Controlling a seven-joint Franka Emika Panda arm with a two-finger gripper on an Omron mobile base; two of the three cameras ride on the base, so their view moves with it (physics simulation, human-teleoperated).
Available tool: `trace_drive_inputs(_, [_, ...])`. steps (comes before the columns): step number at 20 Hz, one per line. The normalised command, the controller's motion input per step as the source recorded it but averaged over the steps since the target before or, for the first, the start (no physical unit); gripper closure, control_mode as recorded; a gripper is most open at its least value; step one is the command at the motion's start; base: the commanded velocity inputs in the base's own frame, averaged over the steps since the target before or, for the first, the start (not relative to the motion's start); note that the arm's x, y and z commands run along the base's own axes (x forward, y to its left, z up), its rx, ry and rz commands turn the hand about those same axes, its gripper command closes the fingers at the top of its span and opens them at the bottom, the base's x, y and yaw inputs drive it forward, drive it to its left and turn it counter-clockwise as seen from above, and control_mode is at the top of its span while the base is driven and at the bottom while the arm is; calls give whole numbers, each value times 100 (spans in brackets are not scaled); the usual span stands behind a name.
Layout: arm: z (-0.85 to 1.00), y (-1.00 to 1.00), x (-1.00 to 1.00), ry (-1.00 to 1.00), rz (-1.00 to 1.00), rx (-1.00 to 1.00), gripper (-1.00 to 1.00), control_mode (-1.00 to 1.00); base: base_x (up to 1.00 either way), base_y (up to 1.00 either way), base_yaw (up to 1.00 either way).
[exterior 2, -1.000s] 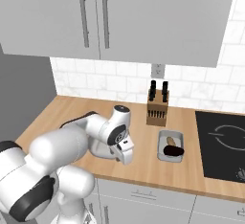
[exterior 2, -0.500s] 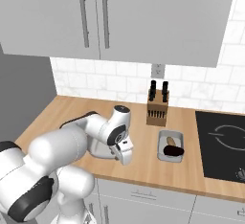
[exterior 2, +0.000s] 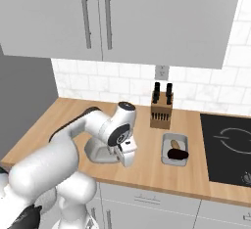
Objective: Take the meat container that has the steak and place it on the second highest rack of the freezer. Then take the vegetable container that has the sweet potato and avocado and place it on the highest rack of the freezer.
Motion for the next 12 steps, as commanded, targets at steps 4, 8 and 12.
trace_drive_inputs(4, [64, 0, -60, -17, -13, 0, 100, -100, 0, 0, 0])
trace_drive_inputs(8, [68, 0, -71, -24, -14, 0, 100, -100, 0, 0, 0])
trace_drive_inputs(12, [74, 0, -71, -30, -16, 0, 100, -100, 0, 0, 0])
